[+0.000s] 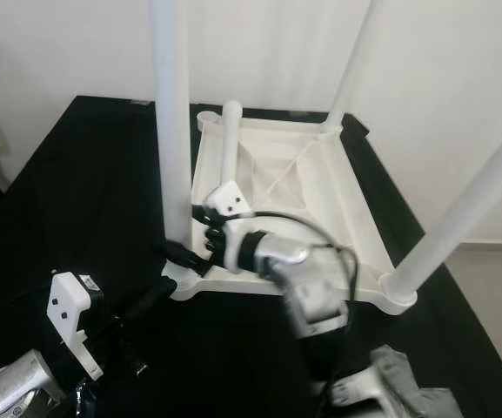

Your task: Building children table

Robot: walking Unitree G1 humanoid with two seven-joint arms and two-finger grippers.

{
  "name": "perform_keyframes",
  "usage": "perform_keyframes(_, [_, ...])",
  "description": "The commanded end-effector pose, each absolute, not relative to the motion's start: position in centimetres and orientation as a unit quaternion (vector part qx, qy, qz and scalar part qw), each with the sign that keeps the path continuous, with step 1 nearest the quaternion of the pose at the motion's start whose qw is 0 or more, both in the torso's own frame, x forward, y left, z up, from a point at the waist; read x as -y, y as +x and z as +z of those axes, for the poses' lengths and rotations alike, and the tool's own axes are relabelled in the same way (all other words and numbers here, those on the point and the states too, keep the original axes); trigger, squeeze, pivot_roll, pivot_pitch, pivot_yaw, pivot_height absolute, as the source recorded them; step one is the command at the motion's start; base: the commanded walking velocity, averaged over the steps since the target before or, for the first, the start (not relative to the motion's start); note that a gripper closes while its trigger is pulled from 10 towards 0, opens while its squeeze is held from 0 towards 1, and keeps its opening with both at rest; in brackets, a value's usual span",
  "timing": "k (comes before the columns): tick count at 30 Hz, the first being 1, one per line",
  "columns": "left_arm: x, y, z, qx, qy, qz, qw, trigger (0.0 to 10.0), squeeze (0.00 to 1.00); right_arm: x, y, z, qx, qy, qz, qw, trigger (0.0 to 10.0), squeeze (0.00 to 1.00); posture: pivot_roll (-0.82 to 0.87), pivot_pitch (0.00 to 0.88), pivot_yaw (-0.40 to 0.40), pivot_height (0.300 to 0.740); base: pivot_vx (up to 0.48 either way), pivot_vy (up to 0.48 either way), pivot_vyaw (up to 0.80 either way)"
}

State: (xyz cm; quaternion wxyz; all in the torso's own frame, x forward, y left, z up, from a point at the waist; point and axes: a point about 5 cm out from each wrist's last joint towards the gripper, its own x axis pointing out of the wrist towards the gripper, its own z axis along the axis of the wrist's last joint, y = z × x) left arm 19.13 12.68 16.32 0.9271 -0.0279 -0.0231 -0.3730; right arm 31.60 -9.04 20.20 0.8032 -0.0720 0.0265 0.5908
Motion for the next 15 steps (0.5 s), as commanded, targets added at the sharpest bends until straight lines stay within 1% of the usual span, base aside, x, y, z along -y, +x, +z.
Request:
perform_keyframes(1, [-12.5,19.0,16.0,0.016,-0.030,-0.376,0.926,10.0,0.00,9.3,32.0,20.7,-0.024,-0.070,0.640,0.765,10.0,0.00,0.11,0.070,-0.119,0.740,0.000,0.000,0.00])
perform_keyframes(2, [-12.5,19.0,15.9,0.015,-0.031,-0.376,0.926,10.0,0.00,9.5,32.5,21.1,-0.020,-0.075,0.650,0.756,10.0,0.00,0.11,0.064,-0.121,0.740,0.000,0.000,0.00])
perform_keyframes(7, [-12.4,18.9,15.8,0.014,-0.032,-0.377,0.926,10.0,0.00,9.6,33.4,21.8,-0.014,-0.084,0.658,0.748,10.0,0.00,0.12,0.063,-0.121,0.740,0.000,0.000,0.00])
perform_keyframes(9, [-12.4,18.9,15.7,0.013,-0.033,-0.377,0.925,10.0,0.00,9.5,34.3,23.0,-0.005,-0.072,0.675,0.734,10.0,0.00,0.12,0.050,-0.125,0.740,0.000,0.000,0.00])
perform_keyframes(11, [-12.3,18.8,15.7,0.012,-0.033,-0.377,0.925,10.0,0.00,9.4,34.7,23.5,-0.002,-0.064,0.681,0.729,10.0,0.00,0.13,0.048,-0.127,0.740,0.000,0.000,0.00])
perform_keyframes(12, [-12.3,18.8,15.6,0.012,-0.034,-0.377,0.925,10.0,0.00,9.4,34.9,23.7,-0.004,-0.058,0.692,0.719,8.5,0.00,0.13,0.044,-0.129,0.740,0.000,0.000,0.00])
perform_keyframes(13, [-12.3,18.8,15.6,0.012,-0.034,-0.377,0.925,10.0,0.00,9.4,34.9,23.7,-0.004,-0.058,0.692,0.719,8.5,0.00,0.13,0.044,-0.129,0.740,0.000,0.000,0.00])
perform_keyframes(14, [-12.3,18.7,15.6,0.011,-0.035,-0.377,0.925,10.0,0.00,9.5,35.2,23.6,-0.007,-0.059,0.696,0.716,2.4,0.00,0.13,0.043,-0.129,0.740,0.000,0.000,0.00])
perform_keyframes(15, [-12.3,18.7,15.6,0.011,-0.035,-0.377,0.925,10.0,0.00,9.5,35.2,23.6,-0.007,-0.059,0.696,0.716,2.4,0.00,0.13,0.043,-0.129,0.740,0.000,0.000,0.00])
